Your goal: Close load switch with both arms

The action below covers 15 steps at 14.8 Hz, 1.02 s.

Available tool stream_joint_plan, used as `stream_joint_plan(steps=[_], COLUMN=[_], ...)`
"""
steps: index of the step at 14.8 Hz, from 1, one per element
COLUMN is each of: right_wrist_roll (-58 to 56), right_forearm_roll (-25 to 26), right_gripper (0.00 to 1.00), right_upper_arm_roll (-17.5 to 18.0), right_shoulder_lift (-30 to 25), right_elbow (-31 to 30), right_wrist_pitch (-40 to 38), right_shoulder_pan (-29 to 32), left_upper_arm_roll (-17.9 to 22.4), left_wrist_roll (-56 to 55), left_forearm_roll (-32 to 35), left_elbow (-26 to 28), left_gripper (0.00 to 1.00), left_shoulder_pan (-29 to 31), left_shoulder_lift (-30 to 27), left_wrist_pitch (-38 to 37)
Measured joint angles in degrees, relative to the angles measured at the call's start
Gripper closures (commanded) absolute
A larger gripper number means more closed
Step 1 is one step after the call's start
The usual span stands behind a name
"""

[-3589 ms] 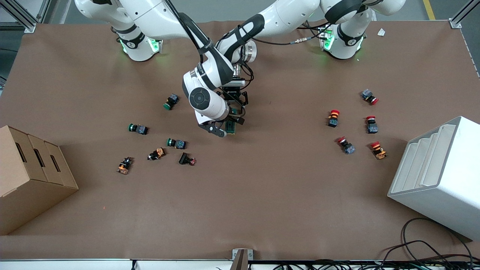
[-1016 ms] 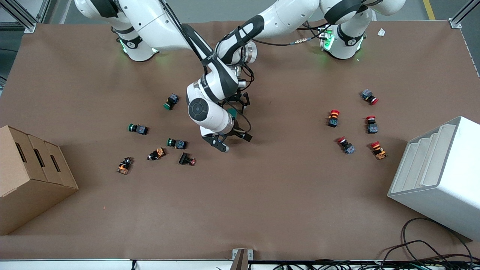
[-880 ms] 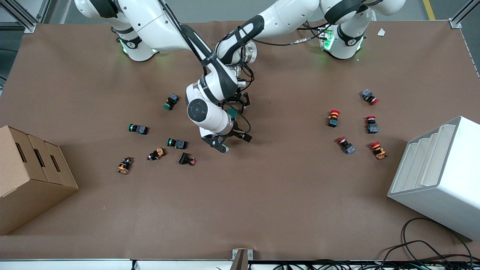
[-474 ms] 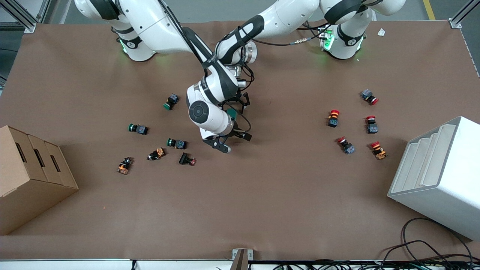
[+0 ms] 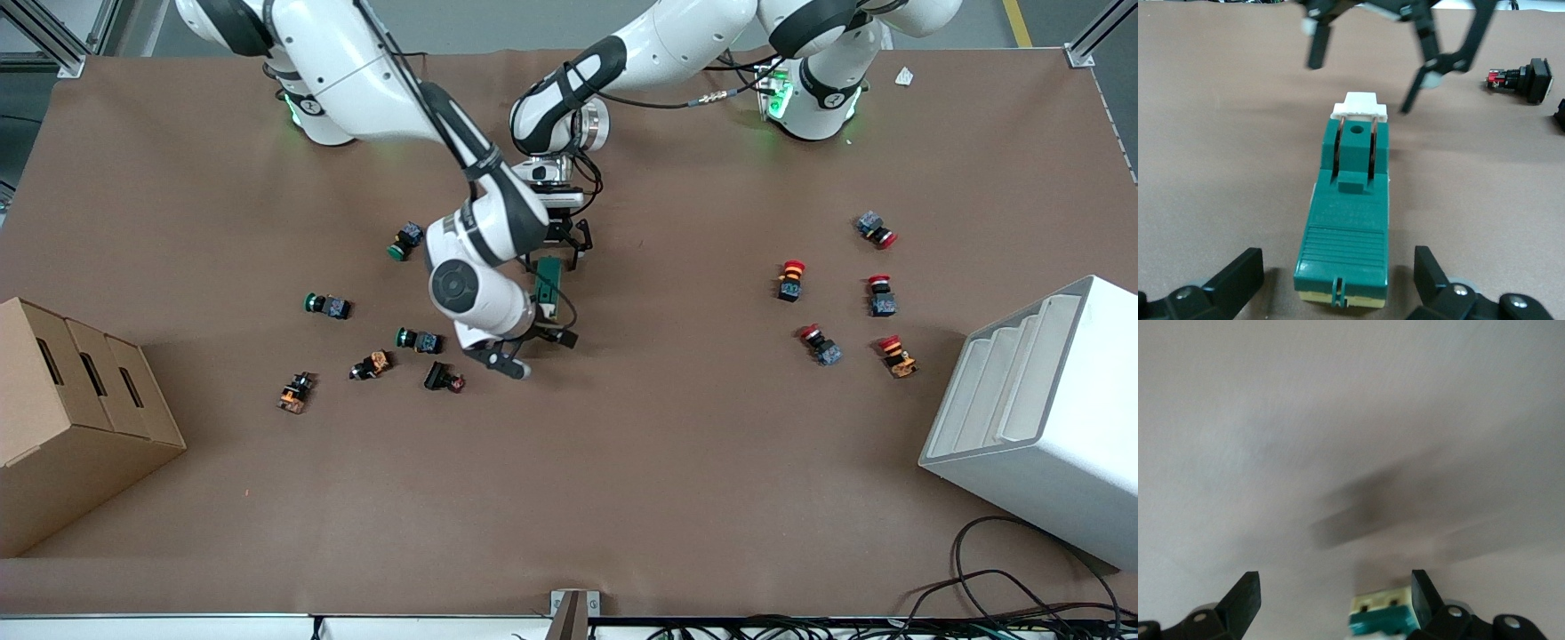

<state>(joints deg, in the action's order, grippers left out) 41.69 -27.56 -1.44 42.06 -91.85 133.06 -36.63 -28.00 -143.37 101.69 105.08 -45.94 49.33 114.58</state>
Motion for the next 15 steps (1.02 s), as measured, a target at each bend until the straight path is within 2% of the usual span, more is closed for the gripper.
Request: stream_joint_plan(steps=[4, 9, 15], right_wrist_roll=[-9.5, -18.2, -31.3], right_forearm_roll=[4.1, 17.3, 24.4], right_gripper=[0.00, 0.00, 0.00], right_upper_arm_roll=[-1.1, -2.3, -2.6], right_shoulder_lift=[-3.4, -11.4, -20.8], right_elbow=[1.8, 2.2, 2.3], right_wrist_pitch=[-10.5, -20.9, -31.6], right_shoulder_pan=[7.9, 15.9, 24.9], left_upper_arm_roll=[0.0, 0.1, -3.6], left_wrist_roll=[0.0, 3.7, 20.7], left_forearm_roll=[0.0, -0.7, -14.4], left_elbow=[0.0, -1.4, -8.9], left_gripper=[0.00, 0.00, 0.00], left_shoulder_pan=[0.0, 1.0, 5.8], left_shoulder_lift=[0.0, -0.1, -3.6], left_wrist_pitch=[0.0, 0.0, 0.1])
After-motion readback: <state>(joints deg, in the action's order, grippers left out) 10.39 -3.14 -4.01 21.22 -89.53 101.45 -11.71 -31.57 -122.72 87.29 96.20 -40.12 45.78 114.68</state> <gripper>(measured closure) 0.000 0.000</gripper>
